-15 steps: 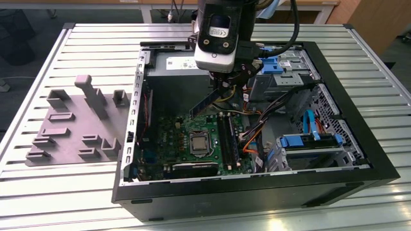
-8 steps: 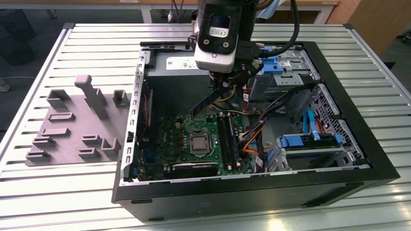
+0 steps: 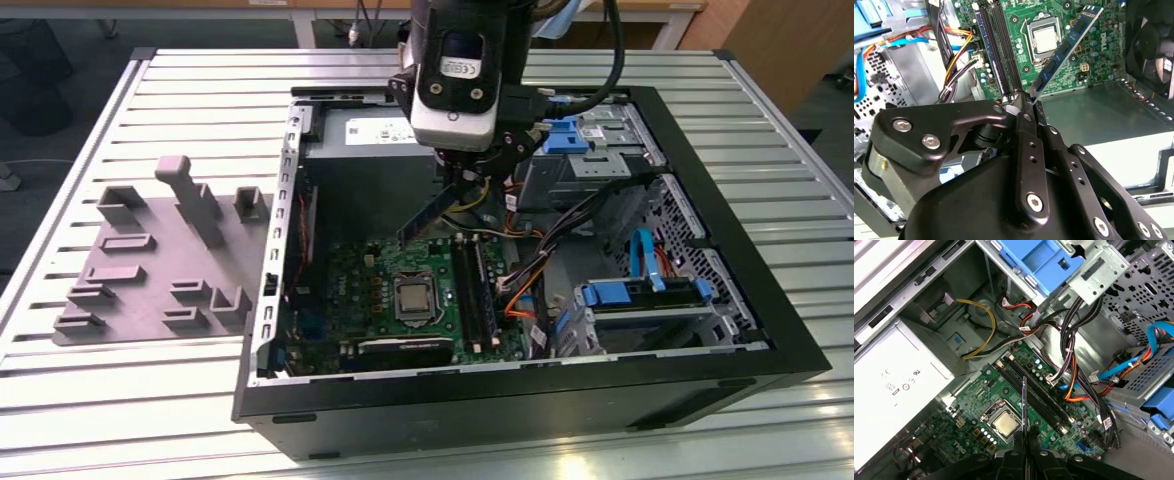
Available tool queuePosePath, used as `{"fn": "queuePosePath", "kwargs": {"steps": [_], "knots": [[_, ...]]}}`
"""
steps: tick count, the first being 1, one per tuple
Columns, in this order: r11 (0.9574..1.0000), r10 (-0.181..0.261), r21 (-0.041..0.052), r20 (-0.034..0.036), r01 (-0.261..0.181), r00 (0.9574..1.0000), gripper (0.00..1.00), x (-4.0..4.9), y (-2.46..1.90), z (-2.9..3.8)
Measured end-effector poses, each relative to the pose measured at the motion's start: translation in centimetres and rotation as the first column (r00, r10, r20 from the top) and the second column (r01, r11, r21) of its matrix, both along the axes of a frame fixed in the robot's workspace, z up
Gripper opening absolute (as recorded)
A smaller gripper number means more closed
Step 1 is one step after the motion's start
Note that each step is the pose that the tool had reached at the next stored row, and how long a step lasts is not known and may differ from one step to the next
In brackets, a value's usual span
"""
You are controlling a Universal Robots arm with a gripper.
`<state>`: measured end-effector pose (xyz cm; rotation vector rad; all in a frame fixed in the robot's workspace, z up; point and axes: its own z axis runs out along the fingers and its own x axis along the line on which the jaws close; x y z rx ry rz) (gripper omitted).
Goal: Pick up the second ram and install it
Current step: 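Insert the second ram into the second slot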
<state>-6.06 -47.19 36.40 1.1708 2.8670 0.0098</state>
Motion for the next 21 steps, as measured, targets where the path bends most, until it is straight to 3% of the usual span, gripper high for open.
{"fn": "queuePosePath", "kwargs": {"steps": [4,21], "knots": [[0.9992,0.040,0.0000,0.0000,-0.040,0.9992,0.14,0.01,0.00,0.00],[0.9987,0.051,0.0000,0.0000,-0.051,0.9987,0.14,0.00,0.00,0.00]]}}
